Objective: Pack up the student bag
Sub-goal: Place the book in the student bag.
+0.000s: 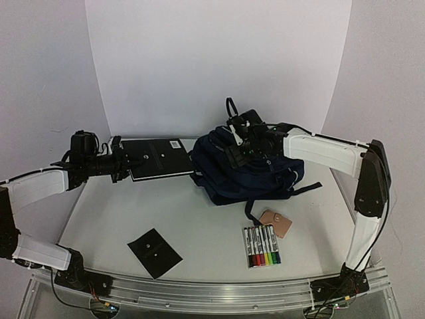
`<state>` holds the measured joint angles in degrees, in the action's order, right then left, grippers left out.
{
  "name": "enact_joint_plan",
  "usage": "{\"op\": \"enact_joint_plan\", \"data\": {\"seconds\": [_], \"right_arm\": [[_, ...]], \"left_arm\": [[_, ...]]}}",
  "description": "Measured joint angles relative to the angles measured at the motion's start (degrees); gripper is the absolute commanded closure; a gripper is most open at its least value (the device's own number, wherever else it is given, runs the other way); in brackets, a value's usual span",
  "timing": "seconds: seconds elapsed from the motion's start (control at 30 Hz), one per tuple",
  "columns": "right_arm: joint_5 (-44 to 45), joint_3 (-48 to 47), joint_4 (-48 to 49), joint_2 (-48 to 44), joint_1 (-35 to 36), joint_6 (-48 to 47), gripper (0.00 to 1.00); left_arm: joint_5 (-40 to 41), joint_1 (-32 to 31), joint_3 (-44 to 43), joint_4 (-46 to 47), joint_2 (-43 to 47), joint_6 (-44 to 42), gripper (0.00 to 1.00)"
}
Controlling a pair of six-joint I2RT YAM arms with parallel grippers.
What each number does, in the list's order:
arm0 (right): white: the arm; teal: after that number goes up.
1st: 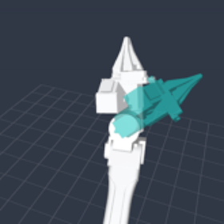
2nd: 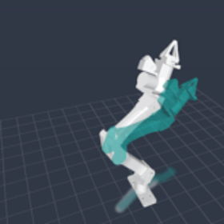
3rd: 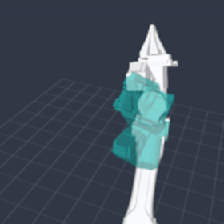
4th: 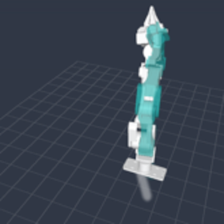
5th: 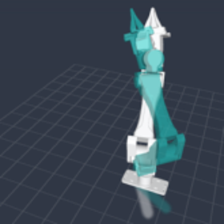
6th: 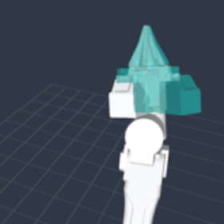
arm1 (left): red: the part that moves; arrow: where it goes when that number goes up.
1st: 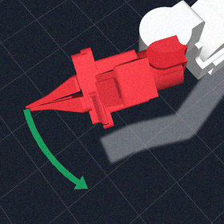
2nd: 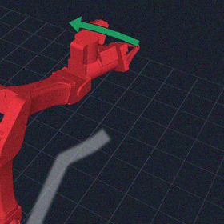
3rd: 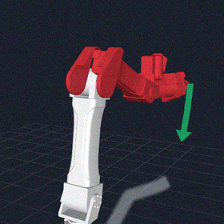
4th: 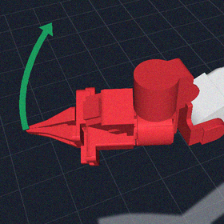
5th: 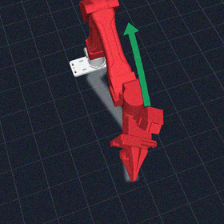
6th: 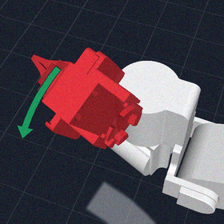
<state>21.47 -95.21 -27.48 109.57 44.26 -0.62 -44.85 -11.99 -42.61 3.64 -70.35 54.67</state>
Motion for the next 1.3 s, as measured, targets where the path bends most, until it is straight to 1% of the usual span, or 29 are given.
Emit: {"op": "enact_joint_plan", "data": {"seconds": [0.07,0.3,0.43,0.53,0.67,0.73,0.97,1.13,1.3], "right_arm": [[1.02,-0.22,-0.36,0.03,0.07,0.12,0.27],[3.26,-0.31,-1.2,0.03,0.07,0.13,0.28],[0.31,-0.31,-1.5,-0.18,-0.74,1.34,0.28],[-5.01,-0.31,-1.79,-0.83,-2.81,2.35,0.27],[-11.41,-0.31,-1.93,-1.61,-6.14,3.32,0.25],[-13.38,-0.31,-1.93,-1.63,-7.39,3.67,0.21],[-18.44,-0.44,-2.05,-1.63,-9.49,4.62,0.13],[-20.46,-1.52,-2.32,-1.6,-10.36,5.3,0.06],[-23.27,-1.99,-2.21,-1.21,-11.64,6.22,0.05]], "left_arm": [[-0.17,0.0,0.0,-0.38,0.0,-0.27,1.0],[-2.03,0.0,-0.31,-0.76,0.0,-0.79,1.0],[-2.89,-0.02,-0.86,-1.17,0.0,-1.25,1.0],[-3.04,-0.02,-0.88,-1.22,0.04,-1.31,1.0],[-3.11,0.0,-0.89,-1.21,0.04,-1.29,1.0],[-3.2,0.0,-0.87,-1.21,0.04,-1.27,1.0],[-3.81,-0.02,-0.9,-1.19,0.04,-1.27,1.0],[-4.21,0.0,-0.9,-1.09,0.04,-1.11,1.0],[-4.74,-0.02,-0.9,-1.05,0.04,-0.89,1.0]]}}
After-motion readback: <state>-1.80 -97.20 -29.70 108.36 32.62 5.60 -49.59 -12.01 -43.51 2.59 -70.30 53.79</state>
